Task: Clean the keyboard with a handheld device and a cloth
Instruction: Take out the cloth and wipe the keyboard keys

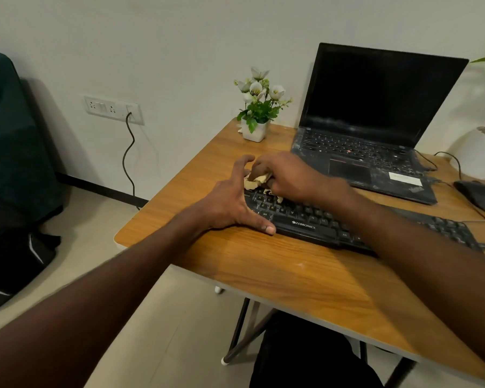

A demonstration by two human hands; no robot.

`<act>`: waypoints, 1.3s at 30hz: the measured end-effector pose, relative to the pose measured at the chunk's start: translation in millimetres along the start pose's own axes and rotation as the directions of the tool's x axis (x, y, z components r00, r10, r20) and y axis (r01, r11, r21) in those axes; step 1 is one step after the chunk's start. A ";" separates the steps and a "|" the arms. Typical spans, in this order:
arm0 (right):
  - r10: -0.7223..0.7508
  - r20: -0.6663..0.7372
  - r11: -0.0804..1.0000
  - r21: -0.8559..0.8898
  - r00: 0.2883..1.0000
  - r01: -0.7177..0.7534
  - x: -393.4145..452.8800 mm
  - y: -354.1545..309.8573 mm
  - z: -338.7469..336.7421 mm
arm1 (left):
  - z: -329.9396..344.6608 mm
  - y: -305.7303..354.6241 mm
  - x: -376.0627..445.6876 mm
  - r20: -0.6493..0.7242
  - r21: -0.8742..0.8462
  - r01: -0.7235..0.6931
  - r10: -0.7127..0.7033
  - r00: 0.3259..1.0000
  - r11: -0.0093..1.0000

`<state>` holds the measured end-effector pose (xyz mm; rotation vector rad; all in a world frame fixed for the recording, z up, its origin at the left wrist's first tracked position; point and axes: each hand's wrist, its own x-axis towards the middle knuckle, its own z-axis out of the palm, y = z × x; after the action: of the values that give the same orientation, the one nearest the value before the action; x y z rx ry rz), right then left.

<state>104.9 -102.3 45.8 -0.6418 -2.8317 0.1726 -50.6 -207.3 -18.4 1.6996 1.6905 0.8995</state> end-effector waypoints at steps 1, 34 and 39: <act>-0.027 0.018 1.000 -0.012 0.999 0.027 -4.7 1.6 2.5 | -0.5 0.6 -0.1 0.004 0.003 0.002 -0.002 1.000 1.000; 0.355 -0.028 0.926 -0.127 0.934 -0.356 -16.6 13.6 -15.5 | -0.6 -0.8 1.7 0.010 0.022 0.023 -0.023 1.000 0.999; 0.202 0.060 0.972 -0.134 0.978 -0.192 -27.7 11.7 -1.6 | 0.6 1.2 2.1 0.009 0.038 0.029 -0.029 1.000 0.999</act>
<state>134.4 -103.9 39.8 -0.9649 -2.8625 0.0490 -49.4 -205.2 -17.7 1.6969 1.7322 0.8501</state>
